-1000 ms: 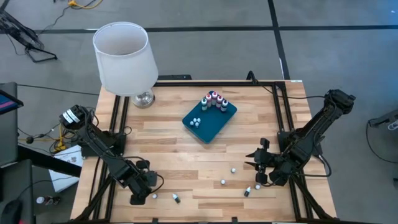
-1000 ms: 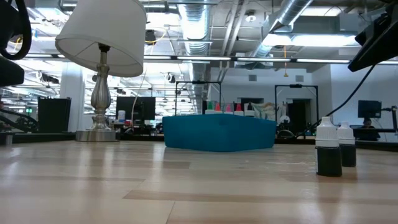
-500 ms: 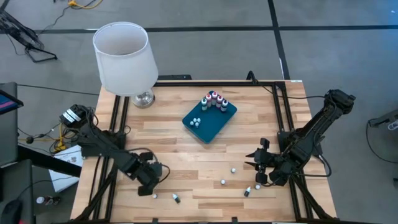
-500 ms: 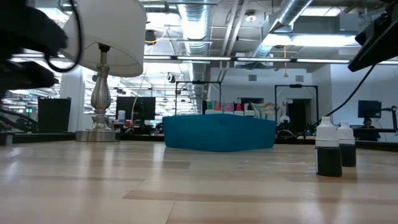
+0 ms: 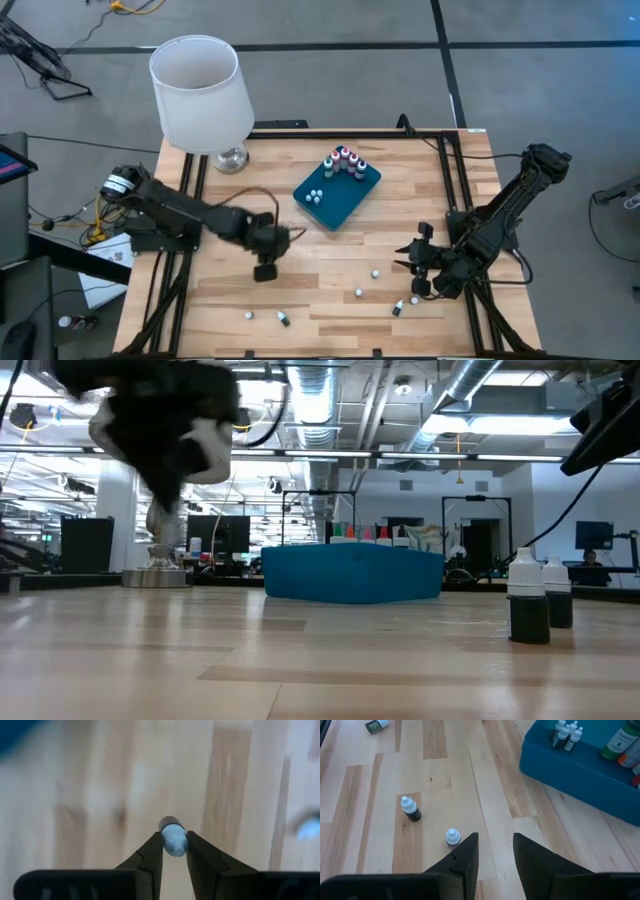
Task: Pick & Place food coloring
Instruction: Put the small black food coloring bottle into the blue container
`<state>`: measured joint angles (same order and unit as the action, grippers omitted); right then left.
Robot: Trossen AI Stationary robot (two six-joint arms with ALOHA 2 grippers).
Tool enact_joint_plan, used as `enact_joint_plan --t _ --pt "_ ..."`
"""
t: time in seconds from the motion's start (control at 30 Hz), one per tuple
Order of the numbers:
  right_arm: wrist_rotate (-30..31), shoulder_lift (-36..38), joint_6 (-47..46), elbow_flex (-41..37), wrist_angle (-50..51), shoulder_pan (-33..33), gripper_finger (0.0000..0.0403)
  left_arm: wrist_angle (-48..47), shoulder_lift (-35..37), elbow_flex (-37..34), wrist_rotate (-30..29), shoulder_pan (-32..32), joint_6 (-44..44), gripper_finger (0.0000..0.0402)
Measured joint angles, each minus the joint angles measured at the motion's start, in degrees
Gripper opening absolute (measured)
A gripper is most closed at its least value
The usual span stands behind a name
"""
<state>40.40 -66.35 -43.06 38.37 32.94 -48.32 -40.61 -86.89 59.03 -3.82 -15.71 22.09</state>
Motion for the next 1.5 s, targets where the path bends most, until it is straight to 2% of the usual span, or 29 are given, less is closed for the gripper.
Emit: enact_joint_plan --t 0.33,0.53,0.67,1.13,1.5 --pt "-0.6 0.0 0.0 0.0 0.0 -0.1 0.0111 1.6 -0.8 12.4 -2.3 11.1 -15.2 0.0063" --pt "-0.6 0.0 0.1 0.0 0.0 0.0 0.0111 2.9 -3.4 15.8 -2.6 16.1 -21.6 0.0062" --pt "-0.6 0.0 0.1 -0.2 0.2 0.0 0.0111 4.5 -6.7 17.6 0.2 18.9 -24.7 0.0062" --pt "-0.6 -0.2 -0.4 -0.2 1.1 0.0 0.0111 3.5 -20.8 26.7 2.0 23.8 -31.7 0.0062" --pt "-0.5 -0.2 -0.4 -0.2 1.3 0.0 0.0111 3.4 -23.1 27.1 1.9 25.3 -35.1 0.0062"
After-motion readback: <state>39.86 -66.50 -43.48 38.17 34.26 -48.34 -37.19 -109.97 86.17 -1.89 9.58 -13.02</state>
